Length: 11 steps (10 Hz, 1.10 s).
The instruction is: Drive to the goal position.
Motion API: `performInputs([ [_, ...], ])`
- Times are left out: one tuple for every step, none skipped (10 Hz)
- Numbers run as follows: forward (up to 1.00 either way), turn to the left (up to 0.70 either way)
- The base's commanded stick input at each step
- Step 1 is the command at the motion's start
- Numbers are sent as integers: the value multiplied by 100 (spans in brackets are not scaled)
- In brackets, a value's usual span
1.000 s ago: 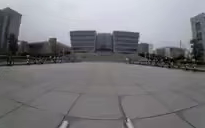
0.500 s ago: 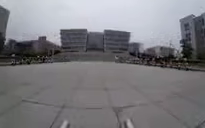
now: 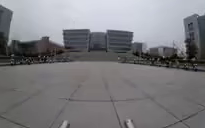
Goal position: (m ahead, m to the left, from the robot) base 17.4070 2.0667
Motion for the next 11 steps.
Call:
performInputs([
  [100, -36],
  [100, -40],
  [100, -40],
  [100, -40],
  [100, -40],
  [100, 0],
  [100, 0],
  [100, 0],
  [100, 0],
  [100, 0],
  [100, 0],
])
